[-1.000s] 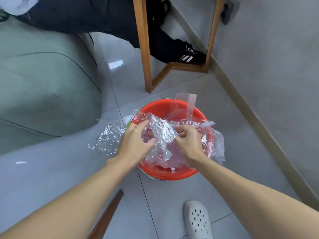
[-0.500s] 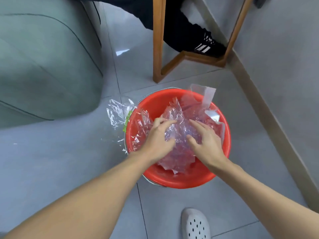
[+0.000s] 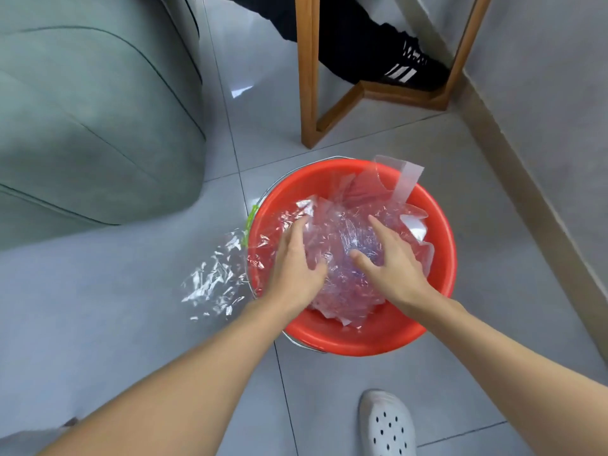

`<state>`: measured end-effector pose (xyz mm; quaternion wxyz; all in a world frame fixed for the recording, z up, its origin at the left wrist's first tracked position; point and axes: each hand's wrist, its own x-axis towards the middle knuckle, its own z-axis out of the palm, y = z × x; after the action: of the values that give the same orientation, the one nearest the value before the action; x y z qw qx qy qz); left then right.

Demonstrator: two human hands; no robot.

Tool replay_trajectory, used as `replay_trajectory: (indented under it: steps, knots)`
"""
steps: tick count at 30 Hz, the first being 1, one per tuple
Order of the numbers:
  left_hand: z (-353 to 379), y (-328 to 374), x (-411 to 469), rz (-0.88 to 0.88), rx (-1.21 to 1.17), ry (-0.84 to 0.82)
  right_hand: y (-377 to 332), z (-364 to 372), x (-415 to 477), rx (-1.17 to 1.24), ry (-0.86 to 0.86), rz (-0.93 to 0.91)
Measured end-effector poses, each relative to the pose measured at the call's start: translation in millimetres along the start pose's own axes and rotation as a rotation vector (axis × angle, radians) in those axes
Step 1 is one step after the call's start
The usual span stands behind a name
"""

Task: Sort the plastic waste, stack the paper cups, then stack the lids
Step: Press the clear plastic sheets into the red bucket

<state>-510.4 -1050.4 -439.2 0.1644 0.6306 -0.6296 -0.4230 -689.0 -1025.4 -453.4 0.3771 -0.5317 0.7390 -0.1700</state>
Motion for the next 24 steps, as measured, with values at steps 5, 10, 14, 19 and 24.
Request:
replay_trajectory:
  steps: [5, 10, 14, 19, 24]
  knots:
    - [46.0, 3.0, 1.9, -0.213, -0.366, -0.145, 12.9, -10.1, 6.6, -0.036, -0.021, -0.088]
    - [18.5, 24.4, -15.0, 0.206, -0.13, 0.131, 15.4, -7.5, 7.8, -0.071, -0.025, -0.087]
    - [-31.7, 56.3, -19.6, 0.535, 0.327, 0.463, -3.2, -9.1, 1.0, -0.037, -0.037, -0.049]
    - [-78.8, 46.3, -14.6, -0.321, 0.412, 0.137, -21.8, -16.0, -7.4, -0.013, -0.046, -0.041]
    - [-41.4, 27.0, -18.5, -0.244, 0.221, -0.078, -16.9, -16.8, -4.0, -0.029, -0.042, -0.03]
